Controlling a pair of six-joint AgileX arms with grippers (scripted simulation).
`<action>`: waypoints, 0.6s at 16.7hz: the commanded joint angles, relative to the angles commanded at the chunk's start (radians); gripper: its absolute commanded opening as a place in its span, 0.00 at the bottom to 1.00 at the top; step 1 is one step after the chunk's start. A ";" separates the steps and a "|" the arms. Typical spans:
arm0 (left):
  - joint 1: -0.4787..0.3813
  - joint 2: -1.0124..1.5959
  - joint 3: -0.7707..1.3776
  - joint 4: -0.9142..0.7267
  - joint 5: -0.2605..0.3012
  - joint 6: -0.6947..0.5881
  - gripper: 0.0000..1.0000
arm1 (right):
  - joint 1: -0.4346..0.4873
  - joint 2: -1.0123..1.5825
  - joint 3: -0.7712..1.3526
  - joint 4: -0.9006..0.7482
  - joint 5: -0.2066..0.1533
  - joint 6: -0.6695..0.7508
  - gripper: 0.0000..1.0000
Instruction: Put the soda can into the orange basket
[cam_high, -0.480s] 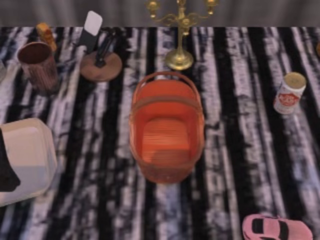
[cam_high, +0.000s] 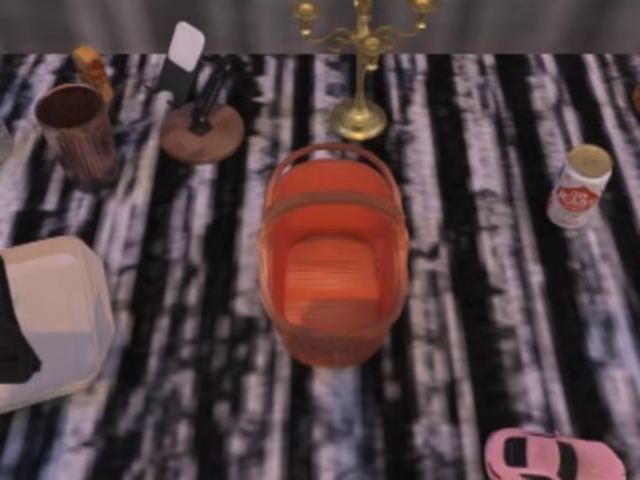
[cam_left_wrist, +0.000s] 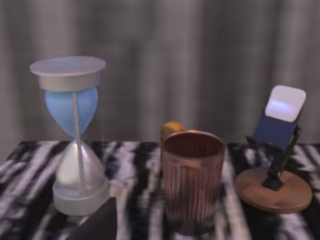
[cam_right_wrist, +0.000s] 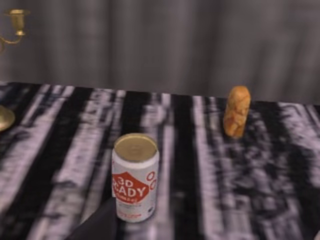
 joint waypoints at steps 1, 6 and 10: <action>0.000 0.000 0.000 0.000 0.000 0.000 1.00 | 0.003 0.073 0.068 -0.048 0.001 -0.021 1.00; 0.000 0.000 0.000 0.000 0.000 0.000 1.00 | 0.023 0.567 0.518 -0.321 0.003 -0.151 1.00; 0.000 0.000 0.000 0.000 0.000 0.000 1.00 | 0.042 1.043 0.957 -0.550 0.004 -0.266 1.00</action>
